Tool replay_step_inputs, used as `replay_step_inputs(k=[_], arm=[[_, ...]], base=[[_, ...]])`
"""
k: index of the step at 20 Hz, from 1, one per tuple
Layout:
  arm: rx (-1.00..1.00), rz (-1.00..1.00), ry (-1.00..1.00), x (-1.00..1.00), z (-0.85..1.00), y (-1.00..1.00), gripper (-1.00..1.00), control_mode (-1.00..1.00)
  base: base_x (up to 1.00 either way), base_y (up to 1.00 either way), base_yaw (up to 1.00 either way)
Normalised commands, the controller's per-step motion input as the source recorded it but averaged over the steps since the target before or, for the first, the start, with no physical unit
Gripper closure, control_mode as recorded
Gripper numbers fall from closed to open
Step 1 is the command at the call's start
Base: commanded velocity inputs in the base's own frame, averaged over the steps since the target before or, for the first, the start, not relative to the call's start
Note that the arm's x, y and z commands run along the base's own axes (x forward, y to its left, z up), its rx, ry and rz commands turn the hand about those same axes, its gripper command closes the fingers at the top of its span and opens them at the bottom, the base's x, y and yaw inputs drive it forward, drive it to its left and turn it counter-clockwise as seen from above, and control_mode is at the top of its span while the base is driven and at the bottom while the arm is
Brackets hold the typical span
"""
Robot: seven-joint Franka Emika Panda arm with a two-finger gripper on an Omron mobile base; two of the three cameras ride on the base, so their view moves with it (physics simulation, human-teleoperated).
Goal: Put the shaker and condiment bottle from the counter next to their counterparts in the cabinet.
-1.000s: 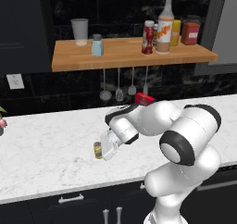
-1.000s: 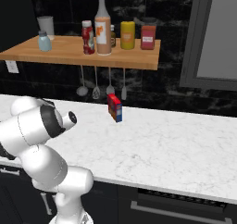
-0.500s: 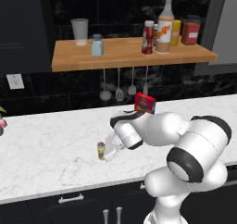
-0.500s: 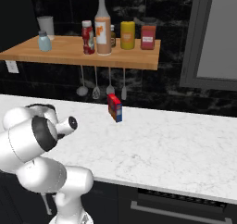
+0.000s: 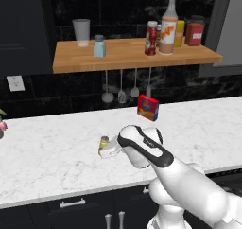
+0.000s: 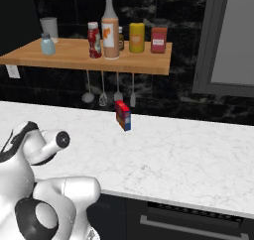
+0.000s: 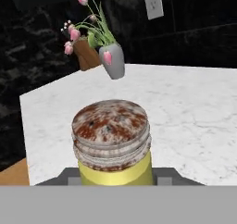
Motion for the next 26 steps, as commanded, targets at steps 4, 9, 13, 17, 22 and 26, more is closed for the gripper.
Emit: replay_step_inputs(k=[4,9,13,17,22,26], arm=[[0.27,-0.24,0.01,-0.18,0.42,0.03,1.0,-1.0],[0.02,-0.23,0.0,0.0,0.04,0.03,1.0,-1.0],[-0.11,-0.18,-0.05,0.21,0.12,0.0,1.0,-1.0],[-0.21,-0.17,-0.12,0.31,0.2,0.0,1.0,-1.0],[-0.15,-0.13,-0.06,0.21,0.6,0.0,1.0,-1.0],[0.0,-0.03,0.06,0.05,0.63,0.0,1.0,-1.0]], base=[[0.0,0.0,0.0],[0.0,0.0,0.0],[0.0,0.0,0.0],[0.0,0.0,0.0],[0.0,0.0,0.0],[0.0,0.0,0.0]])
